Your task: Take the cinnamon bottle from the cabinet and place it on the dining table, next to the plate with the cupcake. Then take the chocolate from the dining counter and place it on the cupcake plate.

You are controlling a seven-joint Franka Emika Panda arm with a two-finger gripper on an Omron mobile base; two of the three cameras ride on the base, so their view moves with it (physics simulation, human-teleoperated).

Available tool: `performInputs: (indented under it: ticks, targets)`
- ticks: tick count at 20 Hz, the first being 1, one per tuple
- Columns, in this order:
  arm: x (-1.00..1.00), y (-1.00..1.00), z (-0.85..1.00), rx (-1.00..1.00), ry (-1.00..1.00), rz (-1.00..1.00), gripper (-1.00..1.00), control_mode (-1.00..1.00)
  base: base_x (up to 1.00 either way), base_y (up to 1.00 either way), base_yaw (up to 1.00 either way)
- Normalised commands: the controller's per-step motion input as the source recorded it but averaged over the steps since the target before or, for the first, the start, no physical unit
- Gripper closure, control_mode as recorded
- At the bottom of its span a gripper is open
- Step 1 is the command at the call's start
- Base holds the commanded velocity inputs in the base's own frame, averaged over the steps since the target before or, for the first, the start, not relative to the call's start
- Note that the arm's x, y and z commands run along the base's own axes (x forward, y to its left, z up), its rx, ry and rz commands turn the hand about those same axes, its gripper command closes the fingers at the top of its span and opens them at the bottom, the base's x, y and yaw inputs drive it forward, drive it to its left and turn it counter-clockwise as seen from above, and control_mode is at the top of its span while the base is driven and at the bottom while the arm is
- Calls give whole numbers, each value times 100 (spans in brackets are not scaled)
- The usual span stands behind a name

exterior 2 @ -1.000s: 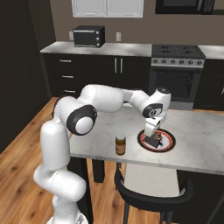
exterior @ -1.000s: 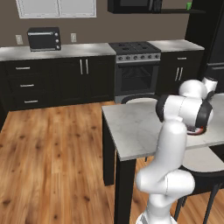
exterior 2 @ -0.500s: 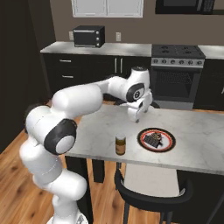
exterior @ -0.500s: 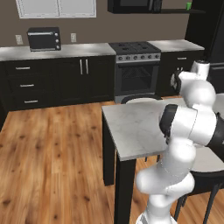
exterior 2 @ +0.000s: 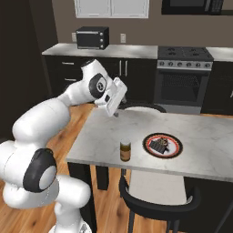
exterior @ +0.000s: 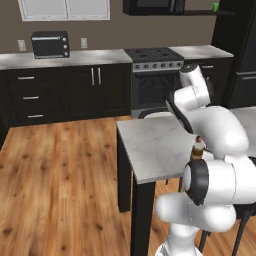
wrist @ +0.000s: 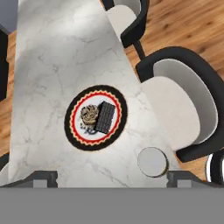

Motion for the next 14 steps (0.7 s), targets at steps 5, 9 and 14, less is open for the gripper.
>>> performInputs:
  ticks: [5, 9, 14]
  targets:
    - [-11, 99, 17, -25, -2, 8, -100, -100, 0, 0, 0]
    - [-5, 80, 8, -19, -1, 5, -100, -100, 0, 0, 0]
    - [-19, 50, 0, -13, -1, 0, -100, -100, 0, 0, 0]
